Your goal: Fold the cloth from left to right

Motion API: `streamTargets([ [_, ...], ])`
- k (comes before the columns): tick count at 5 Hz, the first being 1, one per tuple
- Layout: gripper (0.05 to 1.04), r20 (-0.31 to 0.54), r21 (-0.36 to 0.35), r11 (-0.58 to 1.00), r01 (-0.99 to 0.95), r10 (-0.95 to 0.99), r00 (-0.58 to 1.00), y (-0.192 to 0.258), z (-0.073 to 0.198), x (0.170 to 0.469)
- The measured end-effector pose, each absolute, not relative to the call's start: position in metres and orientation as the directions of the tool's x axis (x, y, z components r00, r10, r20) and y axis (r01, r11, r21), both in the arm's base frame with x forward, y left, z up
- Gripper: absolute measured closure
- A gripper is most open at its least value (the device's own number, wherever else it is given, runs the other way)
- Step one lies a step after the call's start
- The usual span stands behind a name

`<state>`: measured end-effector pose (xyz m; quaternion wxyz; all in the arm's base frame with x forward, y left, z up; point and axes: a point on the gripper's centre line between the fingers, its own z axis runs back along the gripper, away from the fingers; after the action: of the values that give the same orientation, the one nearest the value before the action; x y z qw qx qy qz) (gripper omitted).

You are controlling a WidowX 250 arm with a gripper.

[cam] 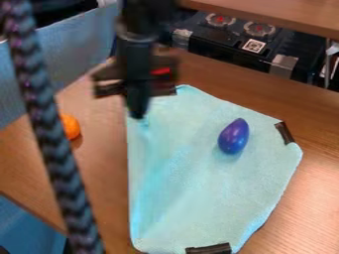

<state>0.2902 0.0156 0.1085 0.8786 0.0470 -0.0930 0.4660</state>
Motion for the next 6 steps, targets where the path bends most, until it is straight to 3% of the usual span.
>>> streamTargets([
  [1,1.031,0.184,0.050,0.584,-0.810,0.792,0.582,-0.016,0.097,0.316],
  [3,1.032,0.140,0.007,0.574,-0.819,0.811,0.569,-0.068,0.116,0.363],
  [4,1.032,0.149,-0.002,0.574,-0.819,0.810,0.568,-0.087,0.117,0.381],
  [5,1.009,0.172,0.023,0.589,-0.808,0.794,0.583,-0.103,0.101,0.396],
  [6,0.880,0.209,0.025,0.618,-0.786,0.766,0.608,-0.113,0.091,0.399],
])
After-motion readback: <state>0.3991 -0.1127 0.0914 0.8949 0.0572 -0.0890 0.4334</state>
